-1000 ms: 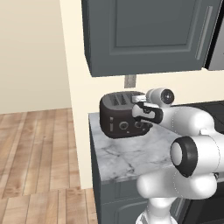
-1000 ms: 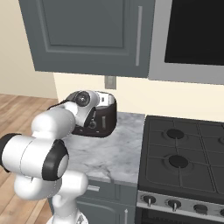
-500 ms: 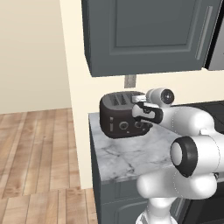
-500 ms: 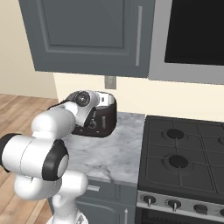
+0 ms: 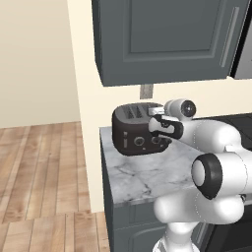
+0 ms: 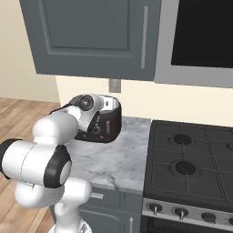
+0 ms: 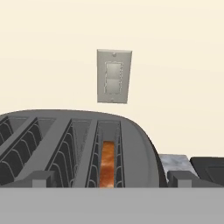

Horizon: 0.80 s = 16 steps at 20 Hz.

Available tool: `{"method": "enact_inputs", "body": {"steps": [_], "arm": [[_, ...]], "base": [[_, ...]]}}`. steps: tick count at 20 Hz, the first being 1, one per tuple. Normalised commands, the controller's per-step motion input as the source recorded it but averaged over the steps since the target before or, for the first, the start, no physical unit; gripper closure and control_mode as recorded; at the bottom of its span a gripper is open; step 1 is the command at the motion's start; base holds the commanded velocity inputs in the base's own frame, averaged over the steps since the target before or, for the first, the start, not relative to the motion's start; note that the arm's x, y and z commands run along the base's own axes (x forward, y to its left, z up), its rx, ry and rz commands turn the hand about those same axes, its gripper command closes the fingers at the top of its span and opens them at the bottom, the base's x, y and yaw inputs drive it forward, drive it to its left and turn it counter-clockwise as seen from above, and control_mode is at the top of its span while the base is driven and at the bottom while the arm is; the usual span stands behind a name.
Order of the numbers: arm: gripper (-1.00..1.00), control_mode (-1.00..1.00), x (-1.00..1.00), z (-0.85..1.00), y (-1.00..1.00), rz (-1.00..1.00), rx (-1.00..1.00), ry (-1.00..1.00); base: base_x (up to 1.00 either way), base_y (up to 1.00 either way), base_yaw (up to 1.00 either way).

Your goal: Start the toaster. Once the lever pops up, take the bread to the plate on the dining counter.

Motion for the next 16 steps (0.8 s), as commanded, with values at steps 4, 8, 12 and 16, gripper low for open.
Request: {"method": "enact_inputs", "body": {"steps": [4, 8, 12, 16], "arm": [[-1.00, -1.00, 0.00, 0.00, 0.00, 0.00, 0.00, 0.00], [-1.00, -1.00, 0.00, 0.00, 0.00, 0.00, 0.00, 0.00], [-1.00, -1.00, 0.00, 0.00, 0.00, 0.00, 0.00, 0.00], [-1.00, -1.00, 0.00, 0.00, 0.00, 0.00, 0.00, 0.00]], "base": [[0.00, 0.00, 0.00], [0.00, 0.00, 0.00], [0.00, 0.00, 0.00], [0.00, 0.00, 0.00]]}}
